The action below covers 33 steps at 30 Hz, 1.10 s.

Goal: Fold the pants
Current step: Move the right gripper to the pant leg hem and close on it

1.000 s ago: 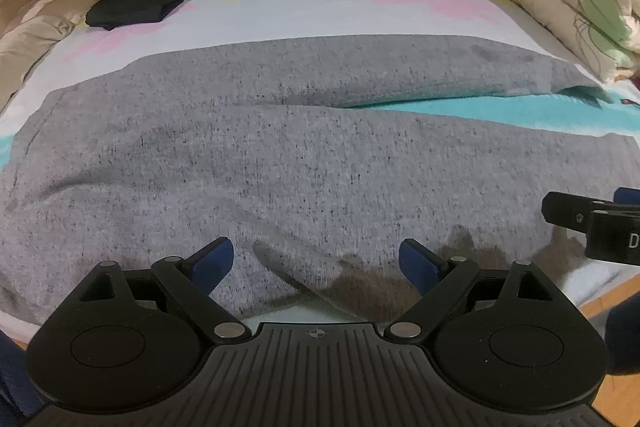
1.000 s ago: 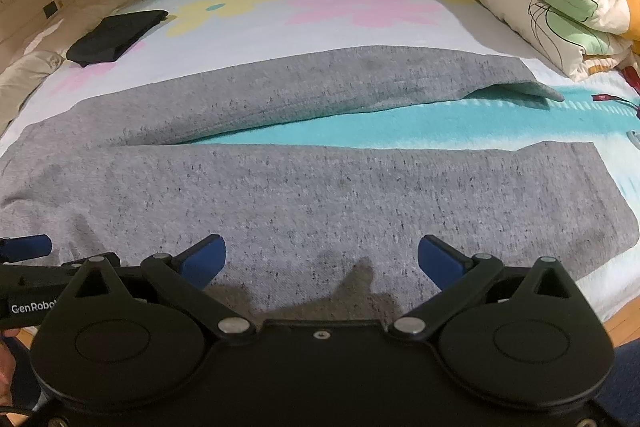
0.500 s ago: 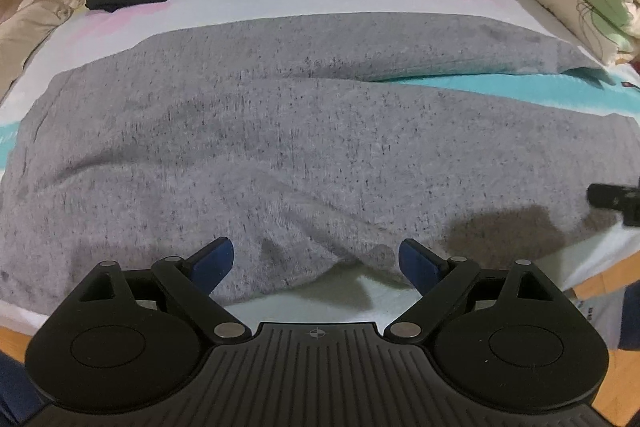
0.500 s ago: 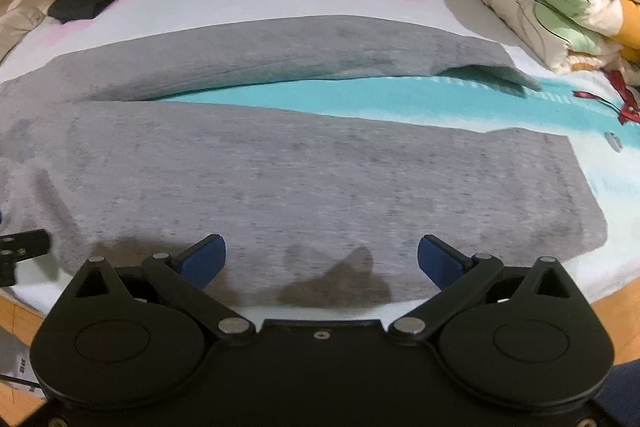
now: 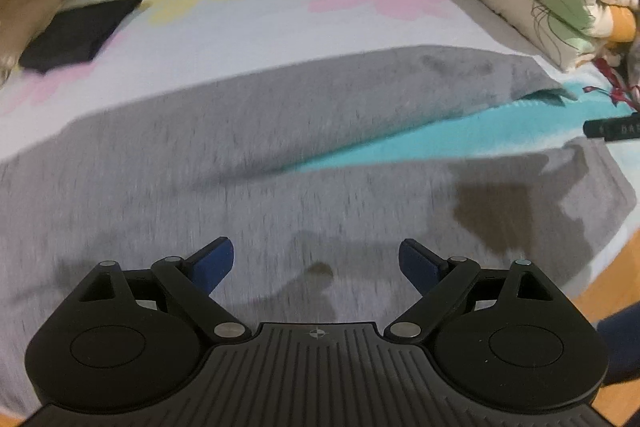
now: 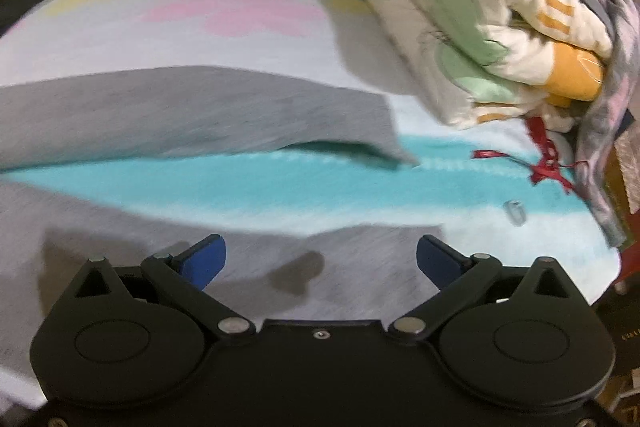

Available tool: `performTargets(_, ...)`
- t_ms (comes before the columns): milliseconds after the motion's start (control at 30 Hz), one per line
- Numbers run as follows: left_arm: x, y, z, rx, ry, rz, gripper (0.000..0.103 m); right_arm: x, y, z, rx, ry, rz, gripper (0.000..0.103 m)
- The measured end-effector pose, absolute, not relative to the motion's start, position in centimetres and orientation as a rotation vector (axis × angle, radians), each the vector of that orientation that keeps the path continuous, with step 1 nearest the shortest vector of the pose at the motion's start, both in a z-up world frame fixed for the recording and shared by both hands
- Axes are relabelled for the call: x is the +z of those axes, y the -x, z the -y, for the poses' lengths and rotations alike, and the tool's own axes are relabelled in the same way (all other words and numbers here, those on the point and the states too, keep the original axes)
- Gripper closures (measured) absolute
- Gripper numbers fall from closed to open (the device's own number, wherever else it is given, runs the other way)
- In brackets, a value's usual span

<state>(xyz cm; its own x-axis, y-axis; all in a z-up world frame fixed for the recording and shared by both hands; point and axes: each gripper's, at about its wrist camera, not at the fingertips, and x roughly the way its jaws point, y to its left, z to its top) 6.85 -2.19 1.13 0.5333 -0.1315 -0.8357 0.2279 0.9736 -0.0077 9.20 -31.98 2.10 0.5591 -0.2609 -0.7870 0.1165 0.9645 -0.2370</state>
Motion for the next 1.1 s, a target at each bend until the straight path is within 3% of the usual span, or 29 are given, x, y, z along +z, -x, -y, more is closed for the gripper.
performTargets(233,1.7,-11.5,2.4,-0.157,-0.159,-0.928,0.013,2.7,-14.4,37.0,-0.263,-0.024,-0.959,0.004)
performTargets(467,-1.4,-14.0,1.6,-0.163,-0.115,-1.022,0.015,2.5,-22.5,39.6,-0.318,-0.146,-0.974,0.004)
performTargets(867,-4.5,-14.5,0.9,-0.201,-0.073,-1.122,0.015,-3.5,-28.6,45.7,-0.337,-0.313,-1.049,0.004)
performTargets(967,-4.3,-14.4,0.9,-0.204,-0.072,-1.114,0.015,-4.4,-29.4,45.7,-0.309,-0.303,-1.057,0.011)
performTargets(1033,-4.2,-14.3,0.9,-0.206,-0.074,-1.111,0.015,-5.0,-29.9,45.5,-0.285,-0.299,-1.076,0.027)
performTargets(1100,-4.0,-14.4,1.0,-0.207,-0.079,-1.109,0.015,-5.4,-30.0,45.1,-0.272,-0.282,-1.090,0.032)
